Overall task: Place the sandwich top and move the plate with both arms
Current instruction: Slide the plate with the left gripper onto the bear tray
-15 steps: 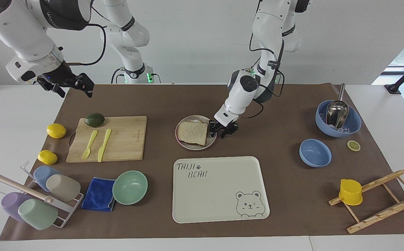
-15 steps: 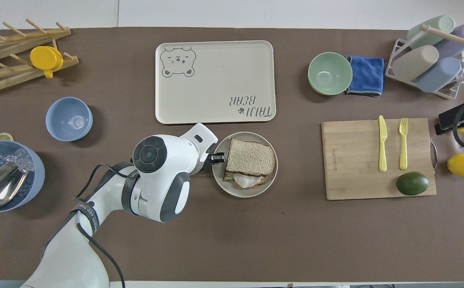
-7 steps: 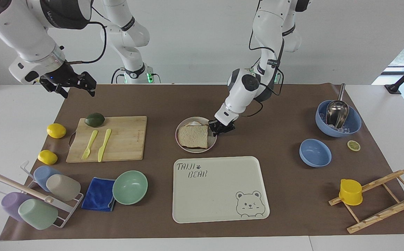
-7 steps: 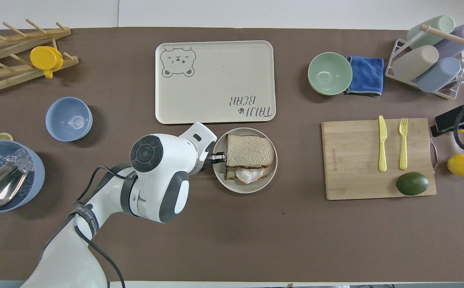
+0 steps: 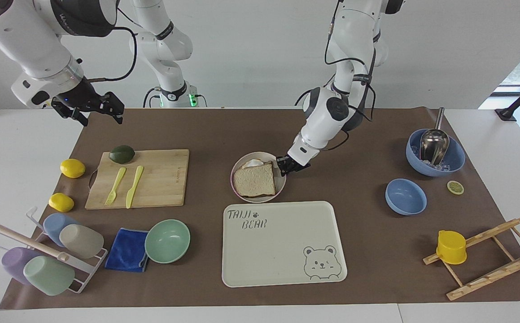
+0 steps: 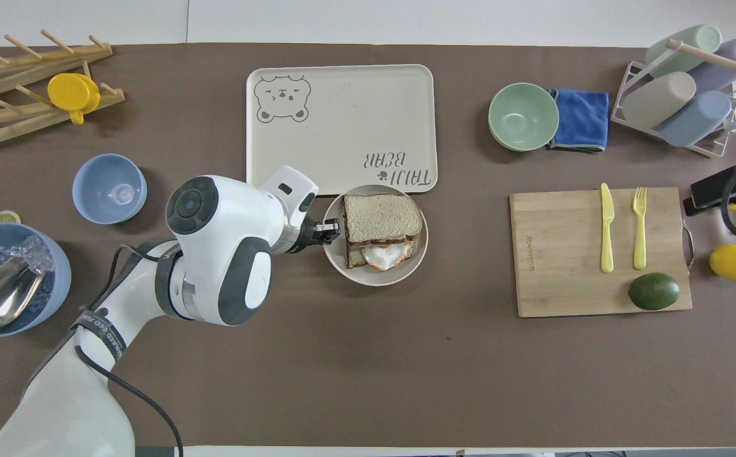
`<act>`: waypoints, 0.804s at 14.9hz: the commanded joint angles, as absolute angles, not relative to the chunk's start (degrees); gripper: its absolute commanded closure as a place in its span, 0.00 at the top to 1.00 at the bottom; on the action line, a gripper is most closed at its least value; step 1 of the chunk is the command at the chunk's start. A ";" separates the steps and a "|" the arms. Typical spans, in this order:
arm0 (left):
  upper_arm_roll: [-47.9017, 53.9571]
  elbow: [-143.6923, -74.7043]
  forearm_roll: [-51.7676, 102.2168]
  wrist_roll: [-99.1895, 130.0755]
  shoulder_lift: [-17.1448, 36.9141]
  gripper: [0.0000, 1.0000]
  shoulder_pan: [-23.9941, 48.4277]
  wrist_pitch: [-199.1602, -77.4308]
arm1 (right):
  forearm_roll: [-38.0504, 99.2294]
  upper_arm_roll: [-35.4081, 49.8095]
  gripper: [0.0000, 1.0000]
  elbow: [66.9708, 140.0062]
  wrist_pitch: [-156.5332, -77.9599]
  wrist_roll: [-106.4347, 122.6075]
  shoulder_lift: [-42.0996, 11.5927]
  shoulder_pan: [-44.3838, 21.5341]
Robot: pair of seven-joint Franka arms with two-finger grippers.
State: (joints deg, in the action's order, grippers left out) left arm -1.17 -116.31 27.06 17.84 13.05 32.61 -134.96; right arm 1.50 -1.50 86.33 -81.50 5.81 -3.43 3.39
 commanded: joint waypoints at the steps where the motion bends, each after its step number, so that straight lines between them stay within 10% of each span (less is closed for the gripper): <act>1: -1.23 -111.46 28.21 18.37 12.56 0.00 29.45 -129.64 | 0.97 -1.15 1.00 87.01 -85.85 2.74 -2.37 3.43; 12: -1.41 -90.12 28.39 20.82 28.28 0.00 25.14 -130.43 | -0.71 -0.97 1.00 86.66 -86.39 1.41 -2.29 3.60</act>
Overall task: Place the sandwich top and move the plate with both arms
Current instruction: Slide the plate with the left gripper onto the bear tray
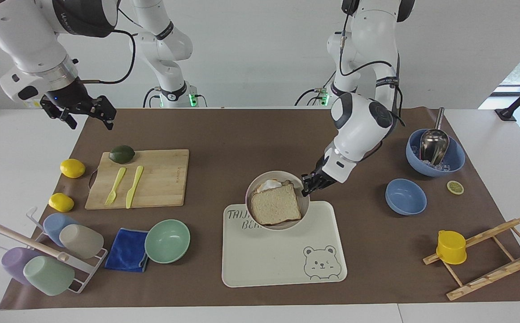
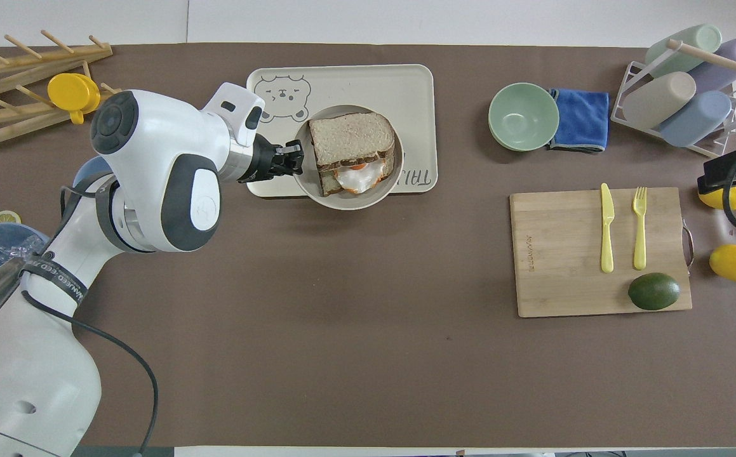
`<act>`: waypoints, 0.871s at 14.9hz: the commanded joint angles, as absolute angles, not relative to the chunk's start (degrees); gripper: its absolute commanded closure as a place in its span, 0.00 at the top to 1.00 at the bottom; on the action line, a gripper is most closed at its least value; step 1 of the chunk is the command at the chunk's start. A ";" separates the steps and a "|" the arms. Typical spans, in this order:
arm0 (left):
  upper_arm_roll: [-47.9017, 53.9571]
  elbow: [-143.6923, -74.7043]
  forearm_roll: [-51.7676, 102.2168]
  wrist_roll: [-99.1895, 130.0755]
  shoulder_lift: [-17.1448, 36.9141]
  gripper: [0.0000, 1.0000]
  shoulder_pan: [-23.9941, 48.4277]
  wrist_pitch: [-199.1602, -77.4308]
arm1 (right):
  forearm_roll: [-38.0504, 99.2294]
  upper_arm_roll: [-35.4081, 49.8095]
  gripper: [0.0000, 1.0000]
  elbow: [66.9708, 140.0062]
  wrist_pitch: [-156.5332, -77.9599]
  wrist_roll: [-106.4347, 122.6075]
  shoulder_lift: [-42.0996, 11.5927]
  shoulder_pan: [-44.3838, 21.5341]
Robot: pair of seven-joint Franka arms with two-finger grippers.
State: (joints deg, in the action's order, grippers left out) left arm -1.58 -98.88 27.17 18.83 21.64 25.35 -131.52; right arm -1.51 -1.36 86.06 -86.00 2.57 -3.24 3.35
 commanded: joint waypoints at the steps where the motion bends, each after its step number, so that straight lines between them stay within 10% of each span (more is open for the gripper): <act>1: -1.49 -88.70 28.30 21.09 29.69 0.00 24.79 -130.34 | -0.36 -0.97 1.00 86.31 -86.40 1.49 -2.29 3.52; 13: -1.76 -92.10 26.19 20.39 33.05 0.00 22.76 -138.42 | 0.26 -0.97 1.00 85.17 -85.70 2.37 -2.64 3.52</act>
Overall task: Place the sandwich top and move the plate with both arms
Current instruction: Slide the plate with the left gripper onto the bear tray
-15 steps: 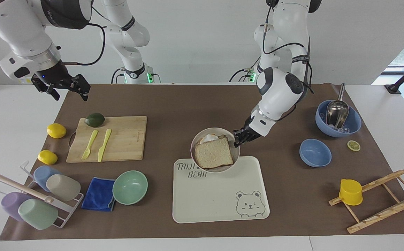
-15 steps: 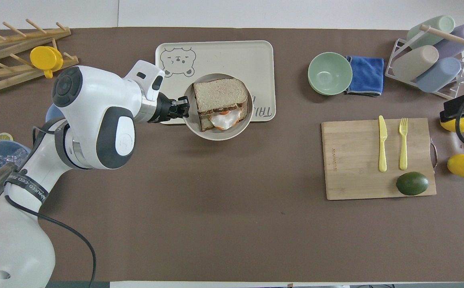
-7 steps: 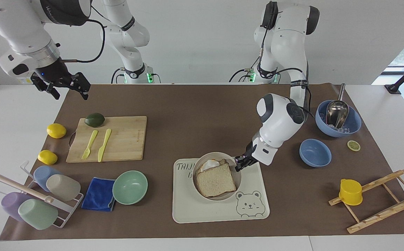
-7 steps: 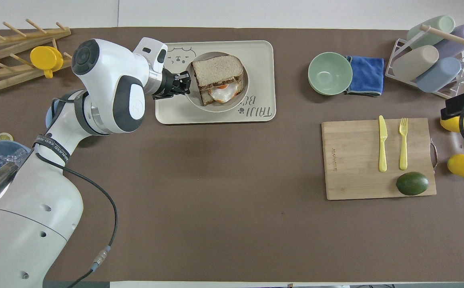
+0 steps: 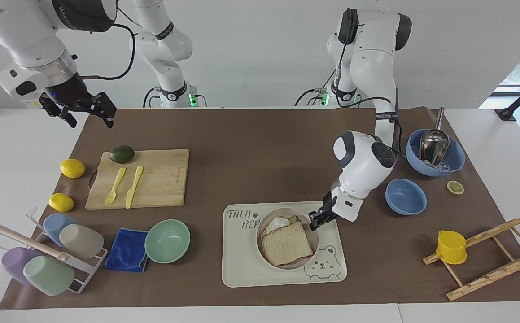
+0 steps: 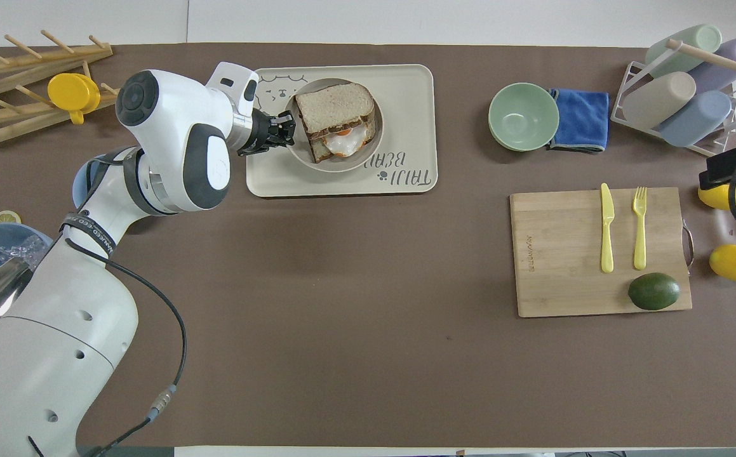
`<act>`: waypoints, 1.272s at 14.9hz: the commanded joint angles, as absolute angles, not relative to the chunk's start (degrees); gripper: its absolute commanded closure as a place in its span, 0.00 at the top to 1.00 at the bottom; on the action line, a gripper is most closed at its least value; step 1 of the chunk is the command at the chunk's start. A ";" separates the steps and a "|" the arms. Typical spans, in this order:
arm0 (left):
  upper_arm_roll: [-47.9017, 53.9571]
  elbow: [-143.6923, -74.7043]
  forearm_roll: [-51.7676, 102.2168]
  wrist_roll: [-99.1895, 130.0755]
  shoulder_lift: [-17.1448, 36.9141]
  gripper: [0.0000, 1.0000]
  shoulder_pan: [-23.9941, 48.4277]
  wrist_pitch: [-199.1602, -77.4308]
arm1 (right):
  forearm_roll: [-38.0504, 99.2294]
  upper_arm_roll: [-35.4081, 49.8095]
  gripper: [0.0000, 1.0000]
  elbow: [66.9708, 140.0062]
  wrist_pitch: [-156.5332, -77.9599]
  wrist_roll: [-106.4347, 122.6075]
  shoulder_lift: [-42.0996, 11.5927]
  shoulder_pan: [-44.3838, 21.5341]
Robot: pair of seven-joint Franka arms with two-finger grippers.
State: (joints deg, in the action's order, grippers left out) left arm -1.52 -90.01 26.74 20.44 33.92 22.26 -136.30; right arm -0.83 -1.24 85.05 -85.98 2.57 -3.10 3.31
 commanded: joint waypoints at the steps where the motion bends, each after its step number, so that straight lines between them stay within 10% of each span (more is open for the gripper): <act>1: -1.67 -92.81 26.10 20.22 32.87 0.00 22.85 -139.12 | 0.44 -0.97 1.00 85.17 -85.35 2.37 -2.55 3.60; 4: -1.67 -94.04 26.10 19.87 32.43 0.04 23.47 -139.31 | 2.46 -1.05 1.00 85.25 -85.08 2.37 -2.46 3.69; 8: -1.76 -94.04 26.10 19.60 32.34 0.84 23.38 -138.34 | 2.29 -1.14 1.00 85.25 -85.17 2.46 -2.46 3.60; 19: -6.67 -91.41 18.04 19.51 22.96 1.00 20.74 -117.01 | 1.93 -0.97 1.00 86.04 -82.28 4.57 -1.32 3.69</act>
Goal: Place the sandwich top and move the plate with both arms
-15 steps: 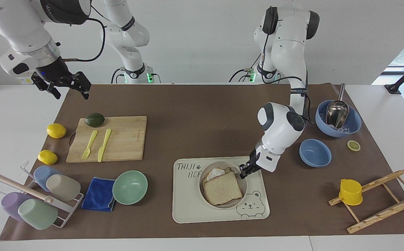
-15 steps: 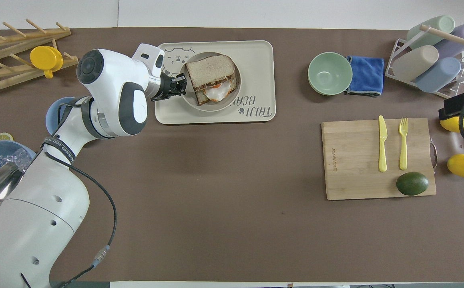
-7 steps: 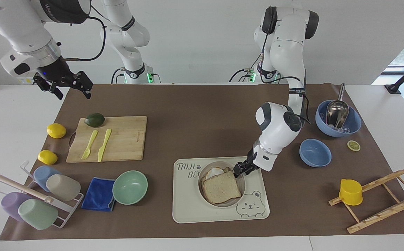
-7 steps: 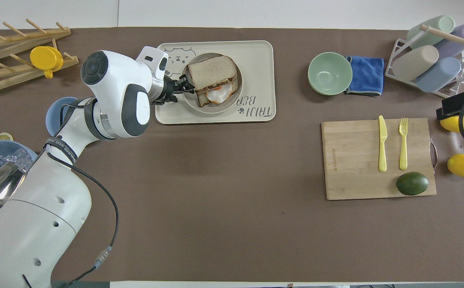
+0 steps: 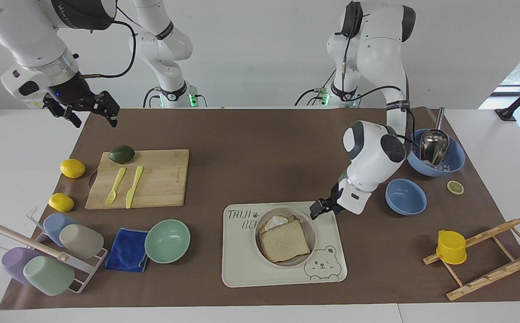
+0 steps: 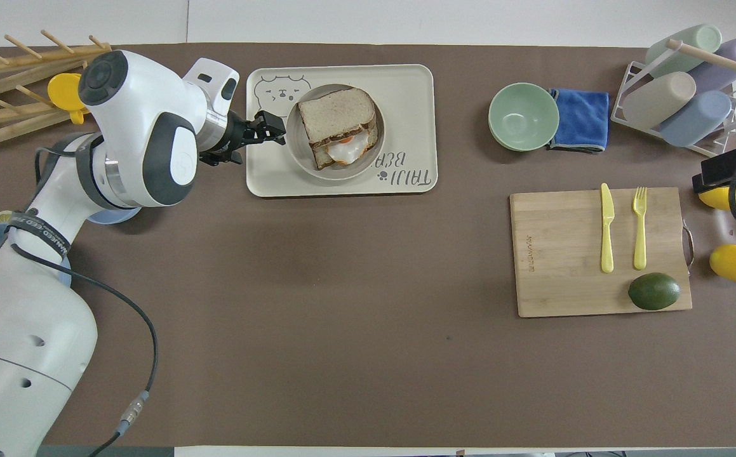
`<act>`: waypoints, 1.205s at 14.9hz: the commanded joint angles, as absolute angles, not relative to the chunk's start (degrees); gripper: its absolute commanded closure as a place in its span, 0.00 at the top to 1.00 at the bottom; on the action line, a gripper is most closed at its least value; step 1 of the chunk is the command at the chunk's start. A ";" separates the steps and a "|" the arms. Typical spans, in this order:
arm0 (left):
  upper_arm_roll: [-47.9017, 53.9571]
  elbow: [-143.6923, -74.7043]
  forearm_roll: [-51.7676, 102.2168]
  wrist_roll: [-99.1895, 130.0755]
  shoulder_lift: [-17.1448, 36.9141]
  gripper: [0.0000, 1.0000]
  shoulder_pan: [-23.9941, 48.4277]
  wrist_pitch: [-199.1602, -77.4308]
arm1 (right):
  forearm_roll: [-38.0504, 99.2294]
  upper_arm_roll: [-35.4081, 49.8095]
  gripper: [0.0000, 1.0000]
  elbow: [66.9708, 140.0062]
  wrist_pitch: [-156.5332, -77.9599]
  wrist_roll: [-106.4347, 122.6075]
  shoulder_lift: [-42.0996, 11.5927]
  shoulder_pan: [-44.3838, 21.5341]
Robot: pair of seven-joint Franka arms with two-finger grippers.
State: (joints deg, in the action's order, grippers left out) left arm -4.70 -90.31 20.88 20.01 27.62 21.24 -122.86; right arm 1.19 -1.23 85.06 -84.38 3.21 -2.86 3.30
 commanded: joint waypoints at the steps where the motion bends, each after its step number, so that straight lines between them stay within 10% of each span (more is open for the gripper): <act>1: -6.94 -91.32 15.32 19.51 21.46 1.00 20.74 -114.72 | 2.02 -0.97 1.00 86.31 -82.00 4.57 -1.23 3.95; 11: -10.37 -92.19 5.63 18.11 8.01 1.00 20.13 -98.01 | 2.02 -0.97 1.00 87.63 -81.30 4.39 0.35 3.52; 18: 2.88 -93.26 2.83 5.64 -0.70 1.00 4.14 -86.85 | 1.93 -0.97 1.00 87.63 -81.47 4.48 0.26 3.52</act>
